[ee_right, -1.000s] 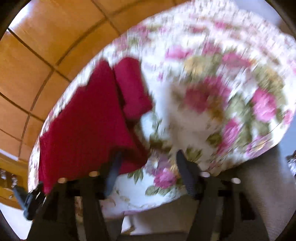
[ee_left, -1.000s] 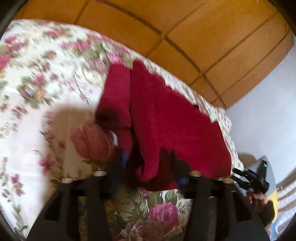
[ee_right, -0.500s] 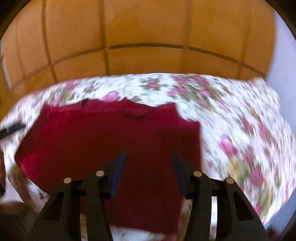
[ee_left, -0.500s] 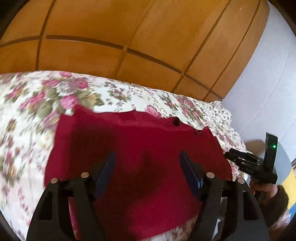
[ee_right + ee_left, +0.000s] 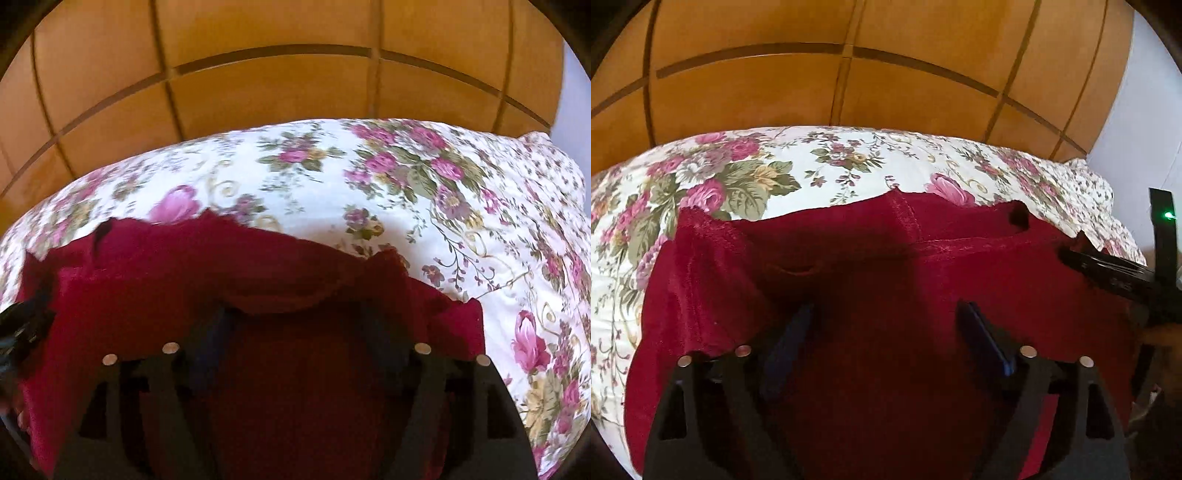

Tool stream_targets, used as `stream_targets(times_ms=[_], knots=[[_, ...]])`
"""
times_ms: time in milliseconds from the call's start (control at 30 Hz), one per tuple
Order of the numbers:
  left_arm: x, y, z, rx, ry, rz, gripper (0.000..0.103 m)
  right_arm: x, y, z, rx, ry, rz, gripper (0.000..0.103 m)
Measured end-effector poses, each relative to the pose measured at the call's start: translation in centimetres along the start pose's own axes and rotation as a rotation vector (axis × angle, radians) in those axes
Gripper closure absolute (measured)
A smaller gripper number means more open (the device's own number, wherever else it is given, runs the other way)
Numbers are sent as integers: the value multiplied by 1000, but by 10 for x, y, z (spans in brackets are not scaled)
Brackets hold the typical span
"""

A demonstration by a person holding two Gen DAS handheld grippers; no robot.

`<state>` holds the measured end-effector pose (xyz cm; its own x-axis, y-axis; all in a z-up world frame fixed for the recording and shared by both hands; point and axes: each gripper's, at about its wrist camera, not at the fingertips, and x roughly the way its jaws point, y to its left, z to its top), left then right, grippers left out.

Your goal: Fold small clothes

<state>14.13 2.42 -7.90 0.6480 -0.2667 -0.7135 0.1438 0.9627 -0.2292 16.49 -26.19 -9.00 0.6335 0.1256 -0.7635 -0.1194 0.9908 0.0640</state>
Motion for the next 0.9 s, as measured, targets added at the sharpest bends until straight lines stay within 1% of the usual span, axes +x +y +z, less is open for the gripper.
stream_targets(times_ms=[67,100,133,233,333,400,467,567,600,667,700,733,767,833,900], knots=[[0,0,0,-2,3,-1,18,2,6,1,-17,-9,-53,23],[1,0,1,-3,8,2,18,2,8,1,-25,-14,-82,17],[1,-1,2,-2,20,14,18,2,9,0,-28,-17,-95,16],[-2,-12,12,-19,74,88,17,2,5,-1,-15,-21,-80,15],[-1,-17,24,-78,103,104,16,2,4,-1,-14,-21,-80,15],[5,-20,32,-97,113,112,16,1,3,-1,-18,-22,-84,14],[13,-22,39,-74,107,147,16,1,3,-2,-16,-23,-82,14],[30,-15,47,-29,107,199,16,1,4,-2,-12,-24,-80,14],[36,-11,48,-10,107,210,11,1,3,-2,-5,-23,-80,14],[47,-6,48,49,83,243,7,3,-1,-2,26,-20,-80,14],[54,-1,47,49,92,249,6,5,-3,-2,44,-9,-74,14],[60,9,49,0,118,216,5,6,-4,-1,51,-6,-71,14],[61,14,51,-24,124,203,4,6,-4,-1,54,-4,-69,14],[64,15,53,-23,135,201,4,6,-3,-1,49,-2,-61,12],[63,13,52,-15,127,206,4,4,-4,-1,51,-8,-46,12]])
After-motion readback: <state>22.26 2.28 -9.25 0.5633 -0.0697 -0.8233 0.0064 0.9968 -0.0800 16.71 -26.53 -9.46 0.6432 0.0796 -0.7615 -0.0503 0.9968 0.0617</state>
